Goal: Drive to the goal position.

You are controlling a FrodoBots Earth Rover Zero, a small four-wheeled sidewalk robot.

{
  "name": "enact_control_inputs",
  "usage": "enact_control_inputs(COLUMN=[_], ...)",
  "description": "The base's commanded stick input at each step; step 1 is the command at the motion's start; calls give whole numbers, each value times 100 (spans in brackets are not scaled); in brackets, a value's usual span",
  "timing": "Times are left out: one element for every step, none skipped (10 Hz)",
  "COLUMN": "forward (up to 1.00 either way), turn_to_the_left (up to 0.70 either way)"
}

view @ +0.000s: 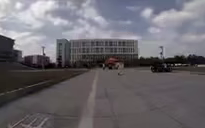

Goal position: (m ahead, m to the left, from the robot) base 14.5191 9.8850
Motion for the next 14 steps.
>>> enact_control_inputs(forward=[100, 100, 100, 100, 100, 100, 100, 100, 100, 100, 100, 100, 100, 100], turn_to_the_left=[2, 2, 2, 2, 2, 2, 2, 2, 2, 2, 2, 2, 2, 2])
